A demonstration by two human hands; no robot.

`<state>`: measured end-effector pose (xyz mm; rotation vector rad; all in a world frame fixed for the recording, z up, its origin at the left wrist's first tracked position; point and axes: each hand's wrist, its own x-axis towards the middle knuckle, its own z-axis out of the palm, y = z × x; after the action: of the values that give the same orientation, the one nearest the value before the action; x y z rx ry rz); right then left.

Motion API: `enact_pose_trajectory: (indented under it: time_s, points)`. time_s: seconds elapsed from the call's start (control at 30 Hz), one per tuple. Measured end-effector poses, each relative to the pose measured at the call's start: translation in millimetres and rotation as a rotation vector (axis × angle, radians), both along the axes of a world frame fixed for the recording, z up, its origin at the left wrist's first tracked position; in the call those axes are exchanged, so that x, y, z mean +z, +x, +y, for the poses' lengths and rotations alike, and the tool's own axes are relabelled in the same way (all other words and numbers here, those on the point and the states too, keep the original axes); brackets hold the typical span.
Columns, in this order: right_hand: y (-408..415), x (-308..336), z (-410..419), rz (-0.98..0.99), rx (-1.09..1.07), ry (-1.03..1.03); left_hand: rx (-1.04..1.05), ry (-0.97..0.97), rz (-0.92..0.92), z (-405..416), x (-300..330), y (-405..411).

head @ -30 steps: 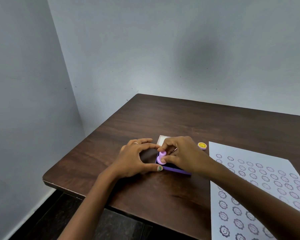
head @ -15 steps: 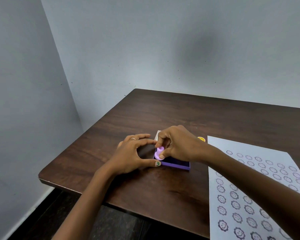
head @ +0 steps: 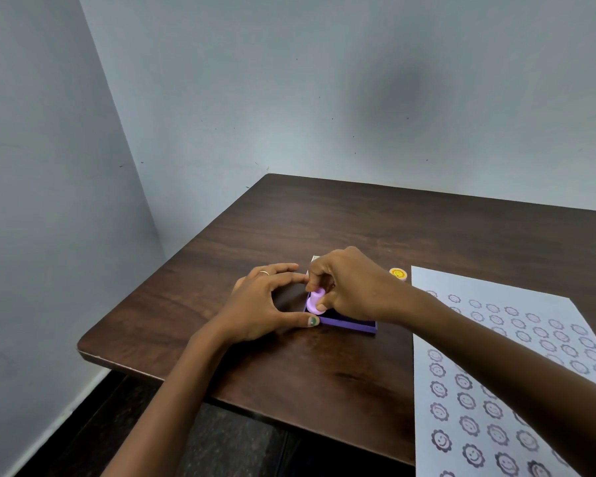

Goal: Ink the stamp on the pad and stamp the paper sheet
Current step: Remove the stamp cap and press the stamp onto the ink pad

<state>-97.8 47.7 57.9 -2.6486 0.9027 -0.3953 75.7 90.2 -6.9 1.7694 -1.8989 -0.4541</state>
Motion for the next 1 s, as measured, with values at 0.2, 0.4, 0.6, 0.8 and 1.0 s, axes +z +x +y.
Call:
enact_pose_trajectory:
  time_s: [0.2,0.4,0.6,0.8,1.0]
  points:
    - [-1.1,2.0,0.6,0.0,-0.021,0.017,-0.004,-0.001,-0.005,0.5,-0.7,0.8]
    - [1.7,2.1,0.3,0.027,-0.011,0.012,-0.002,-0.001,-0.007,0.8,-0.2,0.2]
    - [-0.9,1.2,2.5,-0.003,-0.023,0.023,-0.006,-0.004,-0.002,0.9,-0.1,0.6]
    - [2.1,0.0,1.2,0.017,-0.015,0.012,-0.004,-0.01,0.01,1.5,-1.0,0.3]
    - [-1.9,-1.3,2.8,-0.031,-0.026,0.036,-0.006,-0.019,0.019,1.9,0.4,-0.4]
